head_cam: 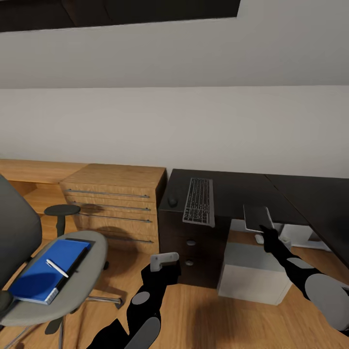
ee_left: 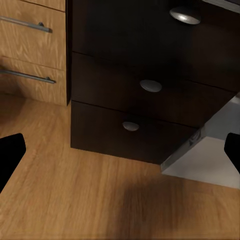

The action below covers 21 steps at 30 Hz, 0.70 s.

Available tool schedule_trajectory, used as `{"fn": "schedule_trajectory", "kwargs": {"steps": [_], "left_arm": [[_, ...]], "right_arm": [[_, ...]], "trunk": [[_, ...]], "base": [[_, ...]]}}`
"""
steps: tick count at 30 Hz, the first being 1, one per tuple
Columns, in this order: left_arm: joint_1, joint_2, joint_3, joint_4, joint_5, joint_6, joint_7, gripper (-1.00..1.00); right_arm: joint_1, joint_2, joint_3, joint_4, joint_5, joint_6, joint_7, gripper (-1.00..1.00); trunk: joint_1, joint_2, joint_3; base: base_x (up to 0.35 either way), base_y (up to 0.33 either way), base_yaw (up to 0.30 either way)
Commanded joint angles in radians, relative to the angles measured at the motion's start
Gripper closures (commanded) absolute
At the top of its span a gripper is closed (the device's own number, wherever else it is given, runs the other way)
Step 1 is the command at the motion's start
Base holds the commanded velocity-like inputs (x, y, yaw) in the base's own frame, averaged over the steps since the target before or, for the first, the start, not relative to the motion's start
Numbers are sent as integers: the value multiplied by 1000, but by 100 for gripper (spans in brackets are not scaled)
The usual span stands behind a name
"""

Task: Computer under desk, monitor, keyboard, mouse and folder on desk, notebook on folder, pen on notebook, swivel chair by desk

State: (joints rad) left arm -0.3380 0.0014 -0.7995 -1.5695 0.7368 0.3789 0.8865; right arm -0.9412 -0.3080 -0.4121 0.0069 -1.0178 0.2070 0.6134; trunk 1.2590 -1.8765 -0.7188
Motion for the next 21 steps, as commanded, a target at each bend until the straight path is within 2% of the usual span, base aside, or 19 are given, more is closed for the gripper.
{"fn": "schedule_trajectory", "kwargs": {"steps": [1,8,21], "left_arm": [[-1,0,-1,-1,4,4,7,-100],[-2,0,-2,0,4,5,7,-100],[-1,0,-2,0,4,5,8,-100]], "right_arm": [[-1,7,-2,0,-9,9,19,100],[-1,31,-1,-6,-7,8,38,100],[-1,34,-1,-5,-8,14,39,100]], "trunk": [[0,-1,-1],[0,-1,1],[0,-1,10]], "base": [[-7,9,0],[-2,3,25],[0,0,117]]}}
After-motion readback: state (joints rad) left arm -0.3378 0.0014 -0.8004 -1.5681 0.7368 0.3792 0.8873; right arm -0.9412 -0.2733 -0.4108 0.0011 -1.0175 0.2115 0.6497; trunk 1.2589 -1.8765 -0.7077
